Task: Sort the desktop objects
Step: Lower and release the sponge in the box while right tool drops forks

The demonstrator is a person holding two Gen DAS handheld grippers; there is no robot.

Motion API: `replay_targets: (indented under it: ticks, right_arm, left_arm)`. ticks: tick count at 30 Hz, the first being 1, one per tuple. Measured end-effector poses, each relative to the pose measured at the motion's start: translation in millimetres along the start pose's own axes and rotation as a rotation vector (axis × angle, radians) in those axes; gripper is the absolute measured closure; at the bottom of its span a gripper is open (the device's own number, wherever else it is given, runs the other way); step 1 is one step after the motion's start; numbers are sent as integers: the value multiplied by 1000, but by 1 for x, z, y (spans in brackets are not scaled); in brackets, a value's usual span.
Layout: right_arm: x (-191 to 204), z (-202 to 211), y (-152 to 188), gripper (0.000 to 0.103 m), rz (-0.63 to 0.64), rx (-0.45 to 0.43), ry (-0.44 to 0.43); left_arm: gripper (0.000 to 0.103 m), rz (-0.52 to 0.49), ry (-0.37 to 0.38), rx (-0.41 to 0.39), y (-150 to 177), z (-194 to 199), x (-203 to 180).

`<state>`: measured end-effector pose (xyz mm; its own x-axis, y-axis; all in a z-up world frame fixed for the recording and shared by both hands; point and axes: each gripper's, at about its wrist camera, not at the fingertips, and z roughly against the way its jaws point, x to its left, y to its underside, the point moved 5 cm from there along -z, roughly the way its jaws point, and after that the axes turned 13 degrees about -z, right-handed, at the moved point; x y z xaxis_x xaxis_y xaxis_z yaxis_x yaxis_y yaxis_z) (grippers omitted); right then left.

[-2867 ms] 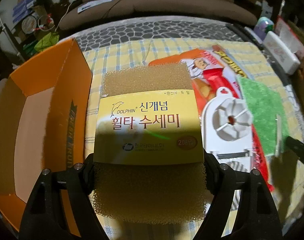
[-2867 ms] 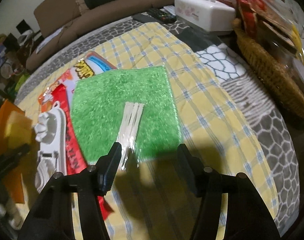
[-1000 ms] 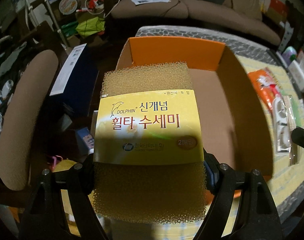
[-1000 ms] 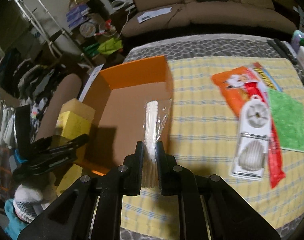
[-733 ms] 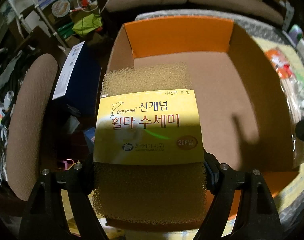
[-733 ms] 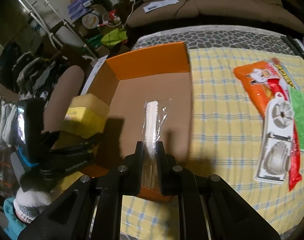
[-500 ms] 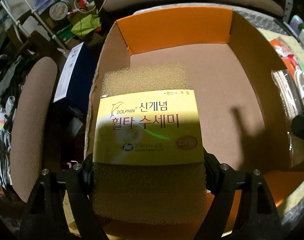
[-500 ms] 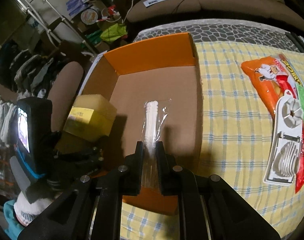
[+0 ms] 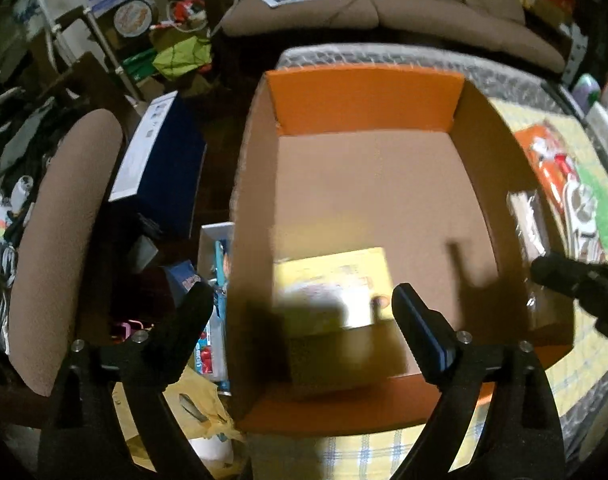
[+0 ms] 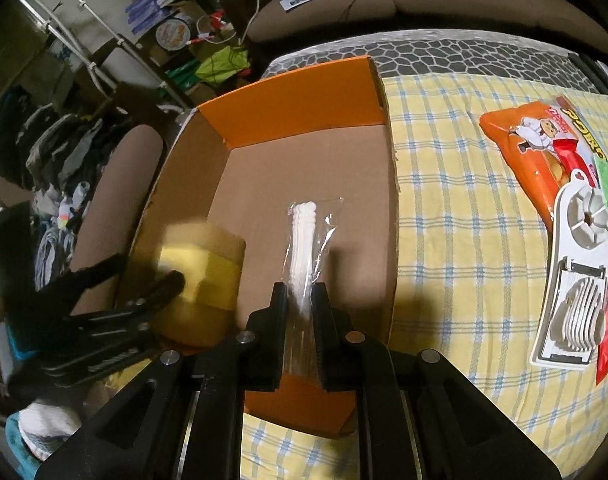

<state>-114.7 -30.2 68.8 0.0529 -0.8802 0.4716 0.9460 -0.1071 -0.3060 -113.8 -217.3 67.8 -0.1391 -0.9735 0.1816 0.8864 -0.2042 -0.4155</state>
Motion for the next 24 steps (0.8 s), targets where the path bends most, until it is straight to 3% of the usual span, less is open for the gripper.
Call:
replay_targets:
  ticks: [9,16,24]
  right_arm:
    - [22,-19,4,91,36,30,19]
    - [39,-61,16,91,62,128,81]
    - [62,-93,29,91,23,220,33]
  left_arm:
    - [13,101,51,-33,9,14,41]
    - [13,150,88,-25,25,11,56]
    - [13,205,165,-1,41,-4,64]
